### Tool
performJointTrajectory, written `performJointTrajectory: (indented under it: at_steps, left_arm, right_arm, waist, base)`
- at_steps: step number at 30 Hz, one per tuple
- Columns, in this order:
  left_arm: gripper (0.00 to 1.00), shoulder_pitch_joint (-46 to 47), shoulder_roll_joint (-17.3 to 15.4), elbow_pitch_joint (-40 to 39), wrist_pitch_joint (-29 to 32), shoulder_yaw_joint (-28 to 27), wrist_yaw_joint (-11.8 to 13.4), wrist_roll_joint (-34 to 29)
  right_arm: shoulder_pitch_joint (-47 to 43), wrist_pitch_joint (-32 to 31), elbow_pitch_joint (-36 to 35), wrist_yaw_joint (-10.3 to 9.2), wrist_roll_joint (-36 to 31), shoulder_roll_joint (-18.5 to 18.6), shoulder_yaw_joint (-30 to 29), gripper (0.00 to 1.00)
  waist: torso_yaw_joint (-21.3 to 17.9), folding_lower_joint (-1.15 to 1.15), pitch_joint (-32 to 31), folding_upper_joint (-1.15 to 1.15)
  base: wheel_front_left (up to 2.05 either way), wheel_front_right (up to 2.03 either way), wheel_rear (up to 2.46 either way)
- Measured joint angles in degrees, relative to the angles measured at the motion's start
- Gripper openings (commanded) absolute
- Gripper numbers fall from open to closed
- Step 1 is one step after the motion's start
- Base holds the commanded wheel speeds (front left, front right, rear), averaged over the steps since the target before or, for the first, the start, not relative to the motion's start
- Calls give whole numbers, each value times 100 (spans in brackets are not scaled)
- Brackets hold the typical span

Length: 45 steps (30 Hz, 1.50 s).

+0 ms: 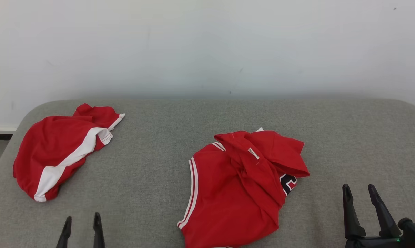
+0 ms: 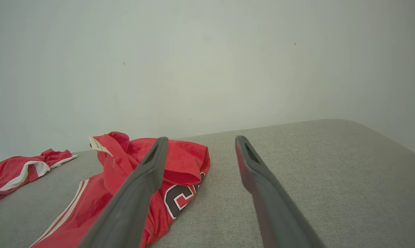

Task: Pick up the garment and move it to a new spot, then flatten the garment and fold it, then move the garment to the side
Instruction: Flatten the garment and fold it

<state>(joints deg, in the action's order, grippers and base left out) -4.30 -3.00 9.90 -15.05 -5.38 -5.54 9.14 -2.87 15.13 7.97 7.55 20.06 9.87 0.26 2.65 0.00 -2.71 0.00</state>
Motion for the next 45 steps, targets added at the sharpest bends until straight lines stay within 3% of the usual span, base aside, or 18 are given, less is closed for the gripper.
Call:
performJointTrajectory:
  at_steps: [12, 32, 37, 38, 40, 41, 45]
  left_arm:
    - [100, 410, -68, 734, 105, 1001, -158, 126]
    - [100, 1226, -820, 1536, 2381, 2747, -196, 1413]
    - [100, 1265, -884, 1649, 2484, 2842, -196, 1501]
    - [82, 1265, -878, 1693, 2516, 2863, -196, 1523]
    - [4, 1272, -838, 1757, 2514, 2905, -196, 1584]
    - [0, 1282, -832, 1772, 2513, 2950, -194, 1595]
    - [0, 1399, -813, 1795, 2103, 2930, -194, 1602]
  right_arm:
    - [58, 0, 170, 0, 2, 4, 175, 100]
    - [171, 0, 560, 0, 73, -15, 192, 100]
    - [207, 0, 593, 0, 59, -78, 207, 100]
    - [210, 0, 598, 0, 59, -77, 199, 100]
    - [216, 0, 603, 0, 60, -76, 197, 100]
    - [217, 0, 605, 0, 62, -76, 188, 100]
    - [213, 0, 600, 0, 63, -74, 100, 100]
  waist:
    - [-154, 0, 50, 0]
    - [-855, 1, 276, 0]
    - [-1011, 0, 332, 0]
    - [-1039, 0, 340, 0]
    - [-1083, 0, 352, 0]
    - [-1100, 0, 356, 0]
    - [-1087, 1, 356, 0]
  base:
    - [0, 0, 0]
    - [0, 0, 0]
    - [0, 0, 0]
    - [0, 0, 0]
    - [0, 0, 0]
    - [0, 0, 0]
    - [0, 0, 0]
